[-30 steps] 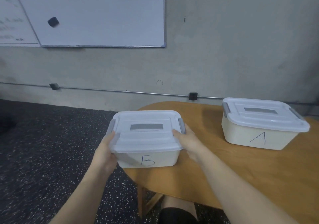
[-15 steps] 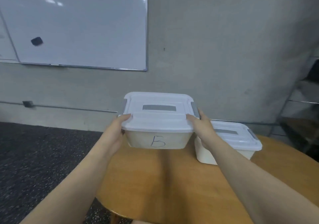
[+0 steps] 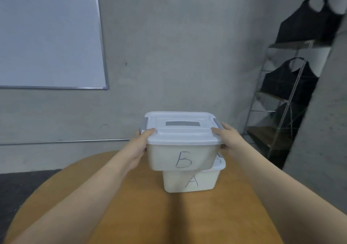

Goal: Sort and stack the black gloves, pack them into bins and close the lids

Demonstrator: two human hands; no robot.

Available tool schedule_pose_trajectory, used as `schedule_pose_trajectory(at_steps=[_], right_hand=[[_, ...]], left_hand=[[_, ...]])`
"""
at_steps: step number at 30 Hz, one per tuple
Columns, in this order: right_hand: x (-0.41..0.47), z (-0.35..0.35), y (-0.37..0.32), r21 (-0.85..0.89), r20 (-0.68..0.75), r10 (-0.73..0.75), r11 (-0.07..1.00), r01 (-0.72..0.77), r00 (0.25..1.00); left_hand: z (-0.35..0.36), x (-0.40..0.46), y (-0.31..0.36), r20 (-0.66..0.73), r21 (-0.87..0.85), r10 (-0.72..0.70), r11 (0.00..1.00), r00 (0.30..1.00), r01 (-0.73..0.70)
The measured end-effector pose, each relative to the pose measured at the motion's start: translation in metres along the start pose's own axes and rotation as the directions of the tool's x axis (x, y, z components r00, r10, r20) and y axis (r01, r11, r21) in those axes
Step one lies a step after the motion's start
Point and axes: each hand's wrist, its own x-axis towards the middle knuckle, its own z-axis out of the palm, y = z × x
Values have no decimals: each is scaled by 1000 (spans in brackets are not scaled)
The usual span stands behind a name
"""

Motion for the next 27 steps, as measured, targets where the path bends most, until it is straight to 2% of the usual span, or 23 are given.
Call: schedule_pose_trajectory(at_steps=[5, 12, 23, 25, 27], right_hand=[[29, -18, 28, 57, -81, 88, 995, -84, 993], [73, -26, 29, -17, -37, 77, 997, -78, 996], [105, -31, 34, -53, -31, 78, 995, -80, 996], [105, -29, 30, -102, -50, 48, 993, -52, 998], [99, -28, 19, -231, -92, 3, 973, -24, 996]], left_hand=[[37, 14, -23, -55, -37, -46, 998, 997, 44], [55, 47, -26, -108, -49, -99, 994, 989, 94], [68, 76, -31, -168, 46, -144, 987, 975, 153], [68, 75, -27, -157, 42, -152, 986, 976, 160], [71, 69, -20, -138, 82, -141, 985, 980, 154]])
